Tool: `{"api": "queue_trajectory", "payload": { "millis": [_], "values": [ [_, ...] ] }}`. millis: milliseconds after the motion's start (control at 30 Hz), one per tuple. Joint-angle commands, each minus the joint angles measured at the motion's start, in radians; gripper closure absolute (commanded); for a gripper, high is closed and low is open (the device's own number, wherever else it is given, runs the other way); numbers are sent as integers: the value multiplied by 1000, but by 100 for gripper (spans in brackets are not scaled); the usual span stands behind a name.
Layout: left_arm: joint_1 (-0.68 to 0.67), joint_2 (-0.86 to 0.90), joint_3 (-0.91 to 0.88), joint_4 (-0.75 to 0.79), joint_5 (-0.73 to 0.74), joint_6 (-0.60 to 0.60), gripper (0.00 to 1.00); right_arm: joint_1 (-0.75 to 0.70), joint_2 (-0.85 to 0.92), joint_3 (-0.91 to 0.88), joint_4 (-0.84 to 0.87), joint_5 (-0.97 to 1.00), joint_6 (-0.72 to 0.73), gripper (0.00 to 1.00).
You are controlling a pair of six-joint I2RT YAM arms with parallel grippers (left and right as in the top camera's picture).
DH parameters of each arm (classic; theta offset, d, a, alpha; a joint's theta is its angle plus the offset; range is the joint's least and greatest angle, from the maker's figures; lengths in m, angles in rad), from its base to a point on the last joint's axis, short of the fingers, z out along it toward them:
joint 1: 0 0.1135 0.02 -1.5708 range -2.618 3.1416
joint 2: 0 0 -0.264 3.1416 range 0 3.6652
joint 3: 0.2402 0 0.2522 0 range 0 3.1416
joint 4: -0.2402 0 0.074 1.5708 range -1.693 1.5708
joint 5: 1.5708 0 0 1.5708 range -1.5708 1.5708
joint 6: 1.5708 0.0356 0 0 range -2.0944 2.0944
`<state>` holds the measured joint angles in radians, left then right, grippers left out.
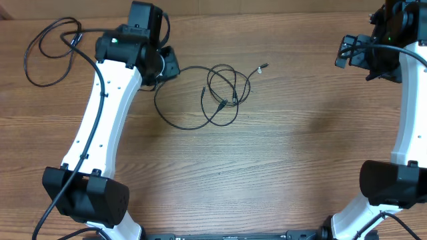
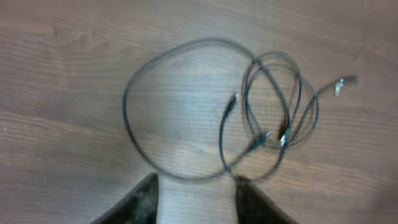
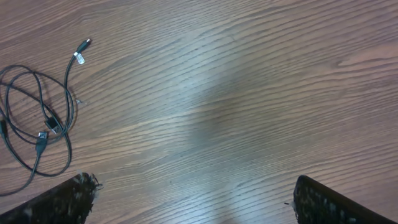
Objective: Untangle cables
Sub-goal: 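Release the cable and retract the left gripper to the upper left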
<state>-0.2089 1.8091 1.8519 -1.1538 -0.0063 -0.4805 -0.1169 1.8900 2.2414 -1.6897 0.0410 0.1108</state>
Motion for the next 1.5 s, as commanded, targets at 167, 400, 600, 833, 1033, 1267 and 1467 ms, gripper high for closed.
{"api": "queue_trajectory", "payload": {
  "millis": [167,400,600,833,1033,1267,1467],
  "values": [
    [50,207,2,198,-197,282,12,2,-3,3,5,6,-4,0],
    [58,427,2,256,-89,548,11,2,-3,3,5,6,-4,0],
    [64,523,2,261,-42,548,24,2,-3,3,5,6,-4,0],
    [112,557,1,256,27,491,36,2,-3,3,5,6,-4,0],
    [143,607,0,222,38,492,55,2,-3,3,5,6,-4,0],
    [143,649,3,161,-4,496,96,2,-3,3,5,6,-4,0],
    [143,579,116,28,0,346,96,2,-3,3,5,6,-4,0]
  ]
}}
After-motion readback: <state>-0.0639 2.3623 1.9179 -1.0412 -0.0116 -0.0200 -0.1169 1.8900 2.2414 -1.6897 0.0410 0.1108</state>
